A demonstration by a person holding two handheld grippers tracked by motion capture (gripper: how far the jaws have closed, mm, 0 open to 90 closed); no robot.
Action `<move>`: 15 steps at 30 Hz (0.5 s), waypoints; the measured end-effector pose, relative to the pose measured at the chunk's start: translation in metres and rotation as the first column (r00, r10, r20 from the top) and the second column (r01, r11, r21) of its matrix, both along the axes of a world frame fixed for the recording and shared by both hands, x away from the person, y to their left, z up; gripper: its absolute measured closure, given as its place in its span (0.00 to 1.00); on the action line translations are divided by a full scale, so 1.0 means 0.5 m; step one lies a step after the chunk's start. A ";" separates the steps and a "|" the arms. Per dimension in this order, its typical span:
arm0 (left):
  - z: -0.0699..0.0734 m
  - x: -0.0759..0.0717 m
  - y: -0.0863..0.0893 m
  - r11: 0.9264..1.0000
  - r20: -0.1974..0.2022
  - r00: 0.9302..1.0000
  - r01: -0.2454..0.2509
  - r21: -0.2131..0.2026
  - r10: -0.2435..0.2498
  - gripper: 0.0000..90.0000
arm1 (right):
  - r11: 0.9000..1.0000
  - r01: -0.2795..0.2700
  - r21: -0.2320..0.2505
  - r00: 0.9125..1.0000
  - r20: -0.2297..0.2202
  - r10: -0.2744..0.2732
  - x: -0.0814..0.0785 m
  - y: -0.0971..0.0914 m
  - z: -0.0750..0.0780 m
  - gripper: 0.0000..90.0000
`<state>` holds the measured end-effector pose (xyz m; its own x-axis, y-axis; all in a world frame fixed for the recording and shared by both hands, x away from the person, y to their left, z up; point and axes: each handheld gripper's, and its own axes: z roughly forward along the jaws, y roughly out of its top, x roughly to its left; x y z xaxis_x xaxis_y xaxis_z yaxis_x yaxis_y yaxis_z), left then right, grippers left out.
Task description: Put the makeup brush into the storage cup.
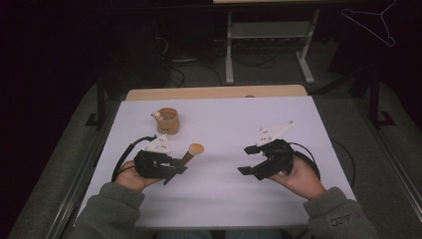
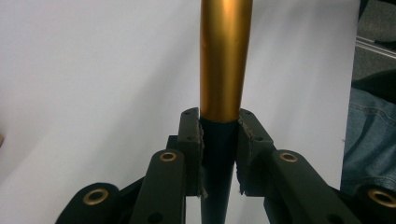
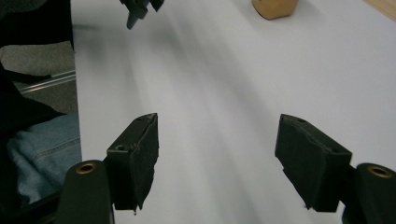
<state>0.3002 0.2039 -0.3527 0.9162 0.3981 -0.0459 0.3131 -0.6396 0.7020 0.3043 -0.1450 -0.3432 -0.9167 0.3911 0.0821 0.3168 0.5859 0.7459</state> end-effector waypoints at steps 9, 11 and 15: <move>0.003 0.010 0.005 1.000 0.003 1.000 -0.027 -0.009 0.027 0.82 | 0.998 0.063 0.021 0.998 -0.001 -0.063 -0.011 -0.046 -0.023 0.31; 0.004 0.016 0.008 0.999 0.005 0.999 -0.033 -0.015 0.033 0.82 | 0.996 0.086 0.022 0.996 -0.006 -0.086 -0.018 -0.064 -0.034 0.30; 0.007 0.030 0.014 0.997 0.004 0.998 -0.067 -0.044 0.067 0.82 | 0.993 0.115 0.034 0.993 -0.010 -0.115 -0.025 -0.090 -0.046 0.30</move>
